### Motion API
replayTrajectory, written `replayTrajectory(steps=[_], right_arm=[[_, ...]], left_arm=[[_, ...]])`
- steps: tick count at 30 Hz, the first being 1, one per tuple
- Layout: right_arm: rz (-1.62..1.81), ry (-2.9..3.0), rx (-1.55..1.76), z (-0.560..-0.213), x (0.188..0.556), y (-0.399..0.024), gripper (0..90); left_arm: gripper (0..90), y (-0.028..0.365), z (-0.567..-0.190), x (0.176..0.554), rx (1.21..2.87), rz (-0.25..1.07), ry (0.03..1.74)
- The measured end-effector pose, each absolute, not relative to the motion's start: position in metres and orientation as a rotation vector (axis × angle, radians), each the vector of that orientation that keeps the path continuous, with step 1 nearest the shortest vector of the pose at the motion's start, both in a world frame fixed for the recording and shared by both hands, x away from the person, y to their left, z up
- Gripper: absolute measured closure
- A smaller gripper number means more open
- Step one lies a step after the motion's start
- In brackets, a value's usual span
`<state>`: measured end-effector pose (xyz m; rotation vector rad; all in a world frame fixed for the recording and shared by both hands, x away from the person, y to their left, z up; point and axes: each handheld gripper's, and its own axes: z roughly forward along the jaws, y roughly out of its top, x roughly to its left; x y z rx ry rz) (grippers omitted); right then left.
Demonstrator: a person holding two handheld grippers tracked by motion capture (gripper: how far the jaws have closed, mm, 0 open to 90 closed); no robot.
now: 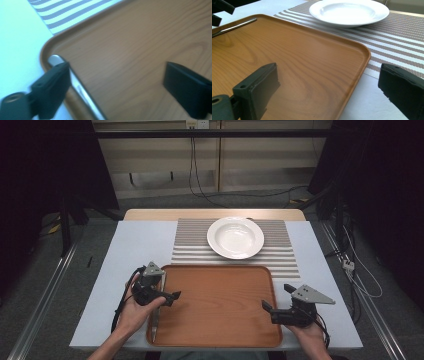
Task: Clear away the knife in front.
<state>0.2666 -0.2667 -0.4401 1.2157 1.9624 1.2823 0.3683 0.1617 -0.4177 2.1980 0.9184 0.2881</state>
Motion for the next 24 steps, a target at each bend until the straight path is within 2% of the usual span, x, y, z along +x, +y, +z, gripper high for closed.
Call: replayTrajectory(steps=[8, 14, 24], right_arm=[[1.283, 1.962, 1.217, -0.440, 0.267, -0.267, 3.0], [1.280, 1.958, 1.220, -0.441, 0.267, -0.267, 3.0], [1.278, 1.947, 1.234, -0.441, 0.265, -0.269, 3.0]], left_arm=[[6.7, 0.170, -0.407, 0.353, 2.133, 0.409, 0.838], [6.7, 0.190, -0.407, 0.347, 2.016, 0.378, 0.957], [6.7, 0.209, -0.422, 0.333, 2.028, 0.390, 0.985]])
